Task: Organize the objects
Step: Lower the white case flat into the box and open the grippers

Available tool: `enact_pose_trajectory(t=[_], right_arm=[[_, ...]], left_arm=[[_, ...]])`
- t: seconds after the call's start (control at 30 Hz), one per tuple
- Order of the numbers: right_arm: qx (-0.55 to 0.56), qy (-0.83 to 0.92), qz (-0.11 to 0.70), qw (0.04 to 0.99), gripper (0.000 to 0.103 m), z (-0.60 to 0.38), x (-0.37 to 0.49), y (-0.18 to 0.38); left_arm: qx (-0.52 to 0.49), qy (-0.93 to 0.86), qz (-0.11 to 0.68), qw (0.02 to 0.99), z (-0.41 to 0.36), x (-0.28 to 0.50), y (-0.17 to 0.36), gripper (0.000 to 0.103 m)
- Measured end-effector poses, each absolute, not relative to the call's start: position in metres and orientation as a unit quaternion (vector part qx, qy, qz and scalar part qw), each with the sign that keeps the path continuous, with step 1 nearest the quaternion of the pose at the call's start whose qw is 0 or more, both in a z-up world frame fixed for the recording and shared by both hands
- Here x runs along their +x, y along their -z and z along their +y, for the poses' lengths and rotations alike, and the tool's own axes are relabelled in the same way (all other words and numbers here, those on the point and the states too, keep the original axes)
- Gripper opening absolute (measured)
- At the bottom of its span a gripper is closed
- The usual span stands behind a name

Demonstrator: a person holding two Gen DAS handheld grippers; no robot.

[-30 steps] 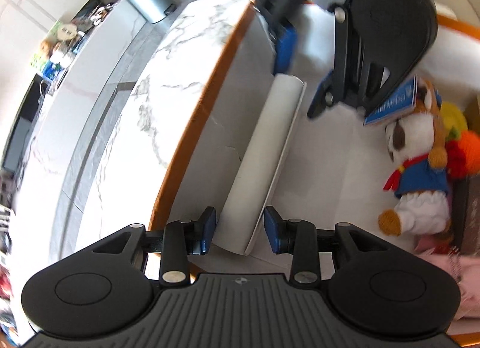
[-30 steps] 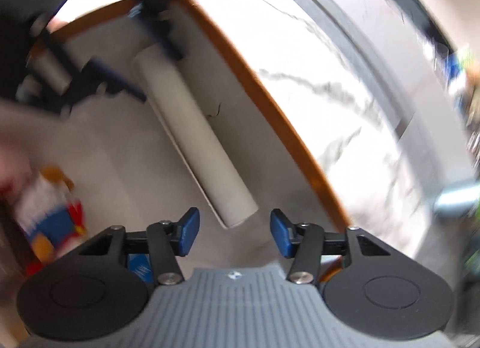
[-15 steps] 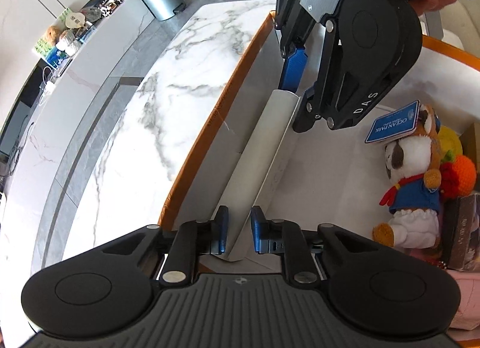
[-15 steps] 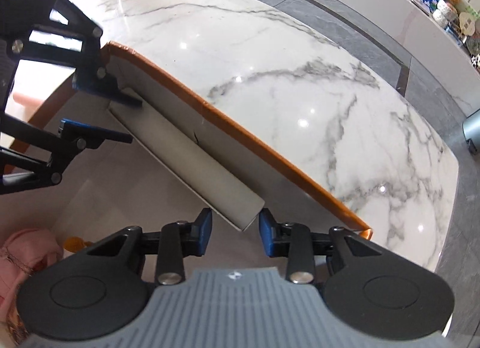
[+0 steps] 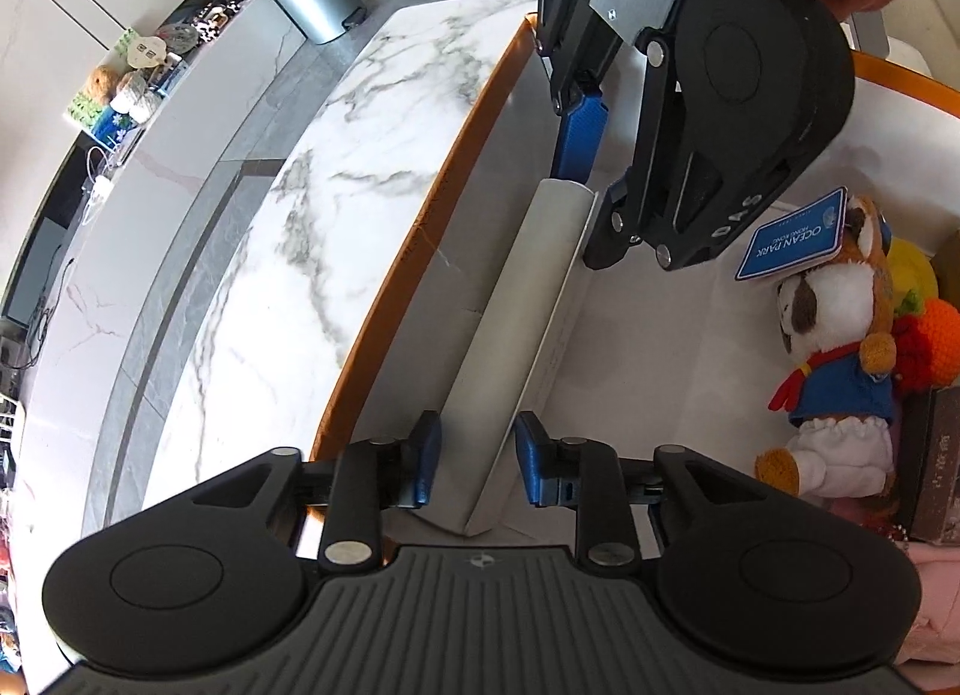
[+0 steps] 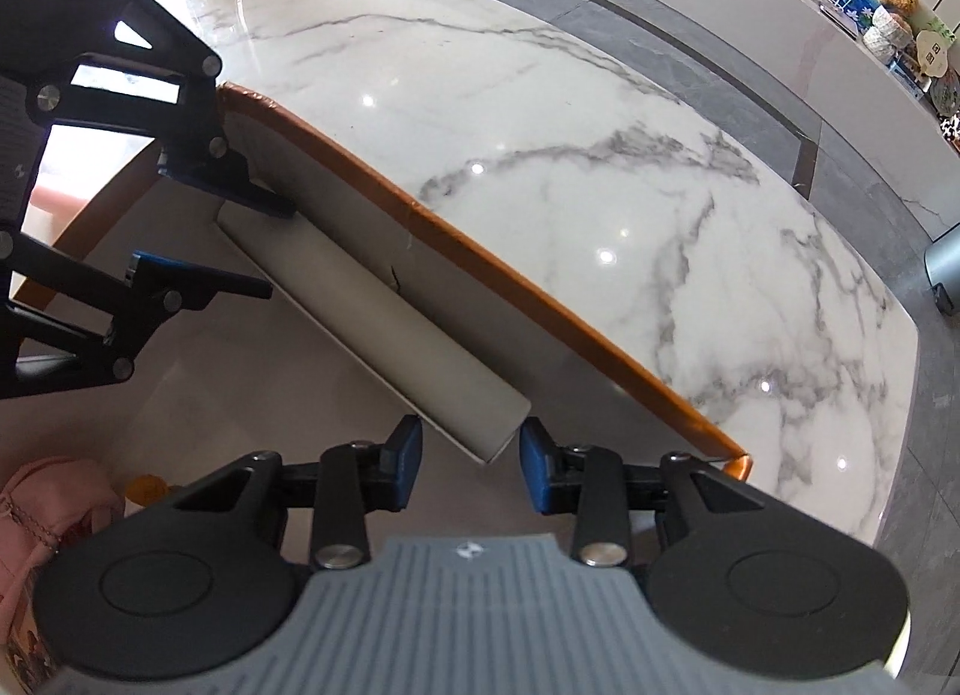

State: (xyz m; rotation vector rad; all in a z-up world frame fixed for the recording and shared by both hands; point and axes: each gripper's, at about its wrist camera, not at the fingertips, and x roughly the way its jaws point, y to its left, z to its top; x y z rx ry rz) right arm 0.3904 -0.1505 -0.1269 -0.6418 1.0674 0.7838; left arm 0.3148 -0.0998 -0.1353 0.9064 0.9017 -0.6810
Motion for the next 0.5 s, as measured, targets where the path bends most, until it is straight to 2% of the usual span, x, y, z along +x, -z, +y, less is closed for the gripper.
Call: enact_pose_trajectory(t=[0.07, 0.33, 0.5], right_arm=[[-0.291, -0.357, 0.491, 0.739, 0.038, -0.151, 0.392, 0.127], [-0.322, -0.377, 0.512, 0.701, 0.031, -0.153, 0.385, 0.128], [-0.350, -0.378, 0.504, 0.693, 0.031, -0.152, 0.377, 0.127]], left_arm=[[0.411, 0.313, 0.420, 0.746, -0.101, 0.317, 0.135, 0.037], [0.425, 0.354, 0.431, 0.713, -0.100, 0.310, 0.130, 0.037], [0.412, 0.366, 0.442, 0.707, -0.098, 0.318, 0.129, 0.037]])
